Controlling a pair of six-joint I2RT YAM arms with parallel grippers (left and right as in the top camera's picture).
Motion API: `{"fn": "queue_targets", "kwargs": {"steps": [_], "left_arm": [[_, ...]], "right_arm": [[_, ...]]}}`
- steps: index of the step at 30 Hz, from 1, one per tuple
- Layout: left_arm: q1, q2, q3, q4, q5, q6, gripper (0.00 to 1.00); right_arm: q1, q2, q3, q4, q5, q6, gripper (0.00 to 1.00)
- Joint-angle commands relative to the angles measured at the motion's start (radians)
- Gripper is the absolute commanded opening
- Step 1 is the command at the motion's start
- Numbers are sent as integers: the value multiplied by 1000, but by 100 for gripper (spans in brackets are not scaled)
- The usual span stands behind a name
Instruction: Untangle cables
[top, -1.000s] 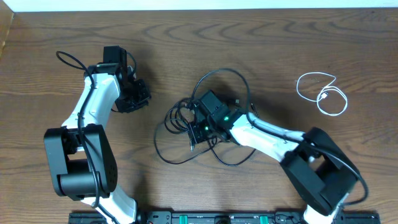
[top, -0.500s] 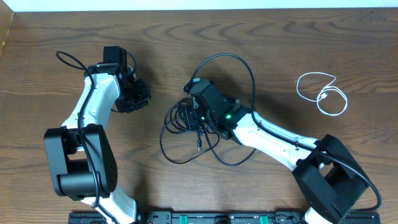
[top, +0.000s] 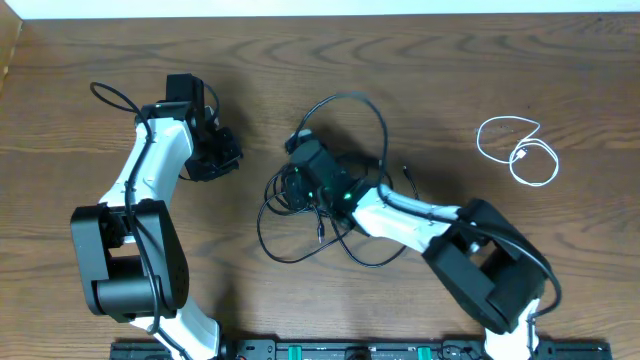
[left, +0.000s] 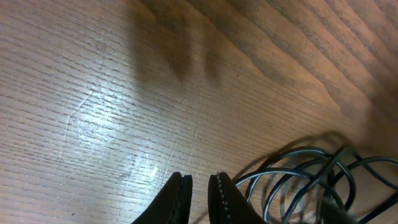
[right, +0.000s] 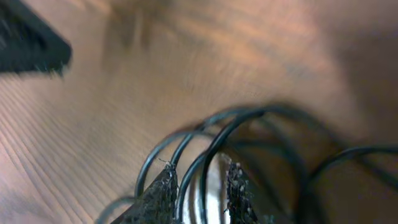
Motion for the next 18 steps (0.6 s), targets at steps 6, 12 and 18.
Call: {"fn": "queue_targets", "kwargs": {"steps": [6,12,18], "left_arm": [[-1,-3,-11,-2,-6,-3,16],[0,-3,-11,2,-6,-3,16],[0,-3,-11,2,-6,-3,16]], "right_arm": [[29,62,8,19,7,36,2],[24,-42,20,22,-18,19,1],[26,-277,21,21,-18,-76,1]]}}
